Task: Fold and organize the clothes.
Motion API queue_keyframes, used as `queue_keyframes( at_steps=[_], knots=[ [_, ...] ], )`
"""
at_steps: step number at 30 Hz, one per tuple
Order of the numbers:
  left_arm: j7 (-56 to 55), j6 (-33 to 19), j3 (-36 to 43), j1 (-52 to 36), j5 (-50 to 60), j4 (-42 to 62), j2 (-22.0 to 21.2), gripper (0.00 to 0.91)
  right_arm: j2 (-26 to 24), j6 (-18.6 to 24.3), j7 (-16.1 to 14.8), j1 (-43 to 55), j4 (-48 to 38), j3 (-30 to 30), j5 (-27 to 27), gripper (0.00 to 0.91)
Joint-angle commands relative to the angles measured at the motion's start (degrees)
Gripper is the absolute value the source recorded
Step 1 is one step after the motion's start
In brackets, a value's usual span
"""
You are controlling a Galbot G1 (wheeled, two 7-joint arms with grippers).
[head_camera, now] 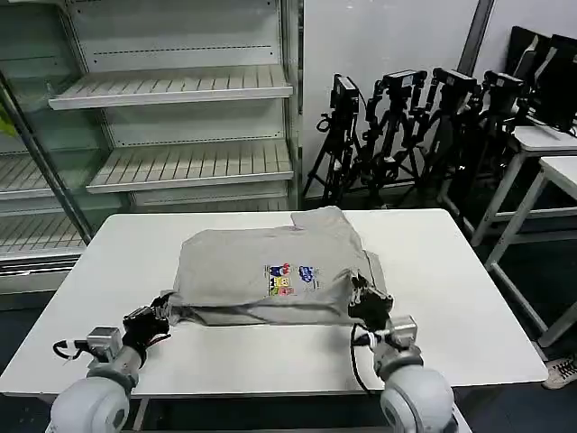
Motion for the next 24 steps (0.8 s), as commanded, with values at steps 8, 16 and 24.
queue_keyframes(
  at_steps=[8, 16, 24],
  knots=[
    [-0.1, 0.1, 3.3, -4.5, 3.6, 4.7, -0.8, 0.907, 1.3, -0.6, 0.0, 7.9, -9.7, -2.8, -1.9, 0.907],
    [0.1, -0.5, 0.6, -0.5, 2.4, -0.2, -1.2, 0.907, 2.2, 0.4, -0.2, 6.0, -8.9, -2.7, -3.9, 0.907],
    [0.2, -0.9, -2.9, 7.0, 0.4, -5.3, -2.6, 0.907, 0.0, 2.4, 0.0, 0.7, -5.0, 0.4, -3.8, 0.907]
  ],
)
